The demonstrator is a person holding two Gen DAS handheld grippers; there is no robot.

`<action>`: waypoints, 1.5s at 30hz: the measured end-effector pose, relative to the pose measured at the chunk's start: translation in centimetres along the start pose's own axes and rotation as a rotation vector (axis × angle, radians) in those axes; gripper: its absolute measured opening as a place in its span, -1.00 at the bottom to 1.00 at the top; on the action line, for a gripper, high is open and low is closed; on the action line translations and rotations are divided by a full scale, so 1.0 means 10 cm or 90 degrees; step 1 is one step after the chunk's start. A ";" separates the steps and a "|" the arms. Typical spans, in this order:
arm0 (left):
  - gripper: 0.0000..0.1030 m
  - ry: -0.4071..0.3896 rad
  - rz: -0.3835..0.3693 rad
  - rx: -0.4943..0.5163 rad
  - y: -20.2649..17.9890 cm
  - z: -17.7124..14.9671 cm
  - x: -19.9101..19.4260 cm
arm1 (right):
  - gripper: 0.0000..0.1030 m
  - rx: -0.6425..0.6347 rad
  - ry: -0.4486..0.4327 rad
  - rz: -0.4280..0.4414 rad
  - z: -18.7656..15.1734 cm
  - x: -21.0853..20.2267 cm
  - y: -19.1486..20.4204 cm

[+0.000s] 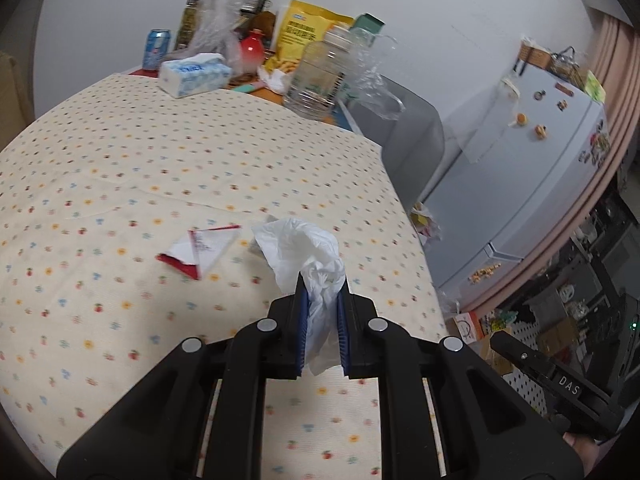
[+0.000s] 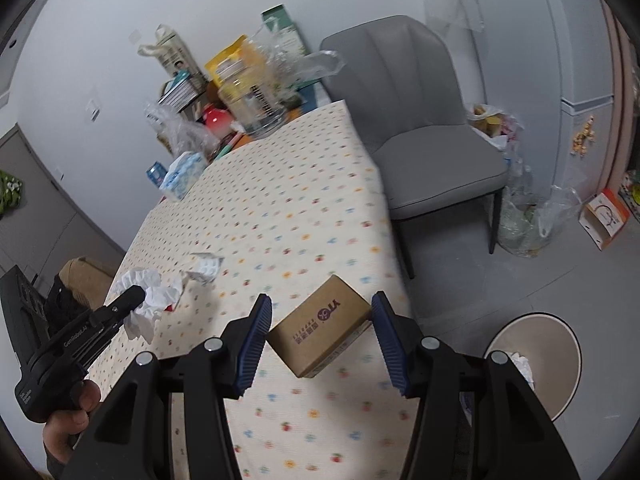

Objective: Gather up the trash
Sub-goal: 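Carry the box and tissue over the bin and open the right gripper, then open the left gripper over the bin to drop the white tissue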

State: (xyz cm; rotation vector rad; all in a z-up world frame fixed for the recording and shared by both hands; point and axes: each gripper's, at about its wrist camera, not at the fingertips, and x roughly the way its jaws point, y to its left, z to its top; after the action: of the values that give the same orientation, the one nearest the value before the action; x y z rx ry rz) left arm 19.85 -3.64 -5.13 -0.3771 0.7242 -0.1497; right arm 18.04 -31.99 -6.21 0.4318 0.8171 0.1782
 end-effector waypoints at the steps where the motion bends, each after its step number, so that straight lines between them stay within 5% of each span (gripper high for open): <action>1: -0.74 0.003 -0.004 0.005 -0.06 -0.01 0.02 | 0.00 0.010 -0.006 -0.007 0.01 -0.04 -0.11; 24: -0.74 0.114 -0.120 0.174 -1.76 -0.51 0.80 | 0.00 0.213 -0.060 -0.156 -0.25 -0.52 -2.12; 26: -0.74 0.125 -0.127 0.185 -1.90 -0.55 0.88 | 0.05 0.218 -0.063 -0.161 -0.26 -0.51 -2.26; 29: -0.74 0.141 -0.133 0.202 -2.10 -0.61 0.98 | 0.39 0.239 -0.071 -0.155 -0.27 -0.51 -2.47; 45: -0.73 0.249 -0.196 0.276 -2.88 -1.19 1.41 | 0.49 0.323 -0.134 -0.223 -0.66 -1.36 -3.16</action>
State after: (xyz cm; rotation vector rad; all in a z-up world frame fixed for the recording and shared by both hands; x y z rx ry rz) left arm 22.17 -37.24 -10.86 -0.0373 0.9885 -0.6741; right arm 3.65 -62.72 -14.96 0.7589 0.7126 -0.4037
